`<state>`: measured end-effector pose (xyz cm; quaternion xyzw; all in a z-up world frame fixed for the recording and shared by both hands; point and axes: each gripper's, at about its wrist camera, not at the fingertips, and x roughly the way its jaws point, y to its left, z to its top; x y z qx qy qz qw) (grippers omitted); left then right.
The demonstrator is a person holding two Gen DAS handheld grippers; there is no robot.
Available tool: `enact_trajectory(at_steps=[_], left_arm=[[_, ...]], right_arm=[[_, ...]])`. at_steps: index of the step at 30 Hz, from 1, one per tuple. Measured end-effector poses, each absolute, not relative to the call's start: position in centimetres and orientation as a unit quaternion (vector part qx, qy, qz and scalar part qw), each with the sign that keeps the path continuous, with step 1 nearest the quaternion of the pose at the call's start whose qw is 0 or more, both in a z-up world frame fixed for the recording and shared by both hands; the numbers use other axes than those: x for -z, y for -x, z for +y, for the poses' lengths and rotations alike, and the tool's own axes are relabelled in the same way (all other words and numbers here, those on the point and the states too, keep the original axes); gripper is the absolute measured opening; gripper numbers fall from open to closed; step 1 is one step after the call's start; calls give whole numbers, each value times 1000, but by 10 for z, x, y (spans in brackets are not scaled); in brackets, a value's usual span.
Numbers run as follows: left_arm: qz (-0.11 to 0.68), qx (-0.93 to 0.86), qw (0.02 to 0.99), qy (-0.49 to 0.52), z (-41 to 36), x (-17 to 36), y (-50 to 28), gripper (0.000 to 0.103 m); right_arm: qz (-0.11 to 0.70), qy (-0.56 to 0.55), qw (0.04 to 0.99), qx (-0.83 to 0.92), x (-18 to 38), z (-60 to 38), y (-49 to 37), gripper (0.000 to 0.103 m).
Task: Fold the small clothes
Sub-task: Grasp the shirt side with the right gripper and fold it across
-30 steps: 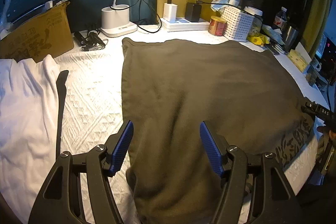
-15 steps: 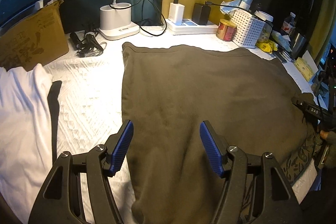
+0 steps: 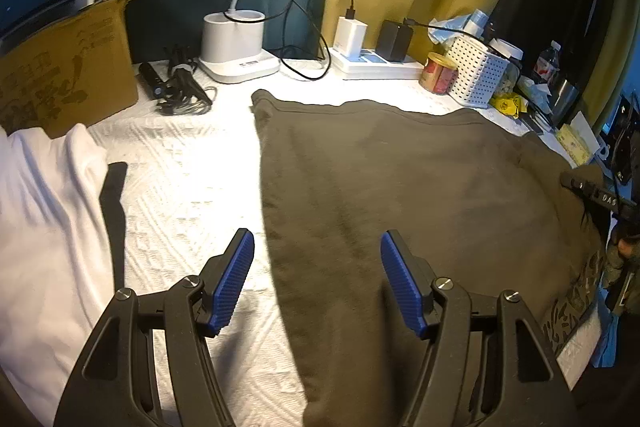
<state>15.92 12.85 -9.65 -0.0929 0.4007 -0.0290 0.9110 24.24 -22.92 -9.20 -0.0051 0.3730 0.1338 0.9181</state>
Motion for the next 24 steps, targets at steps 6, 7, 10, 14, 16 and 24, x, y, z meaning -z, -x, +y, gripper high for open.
enact_trajectory(at_steps=[6, 7, 10, 14, 16, 24], left_arm=[[380, 34, 920, 86, 139, 87, -149, 66], [376, 33, 922, 87, 142, 85, -147, 66], [369, 33, 924, 94, 151, 82, -143, 66], [361, 32, 927, 100, 161, 81, -137, 66], [358, 29, 928, 97, 164, 82, -133, 66], [350, 12, 931, 106, 187, 81, -117, 66]], right_arm=[[357, 31, 916, -182, 76, -173, -236, 15], [356, 35, 914, -190, 75, -165, -235, 15], [355, 49, 908, -216, 74, -138, -231, 15], [366, 69, 895, -244, 80, -103, -227, 15], [371, 76, 889, -256, 83, -87, -225, 15], [386, 113, 867, -295, 99, -31, -210, 15]])
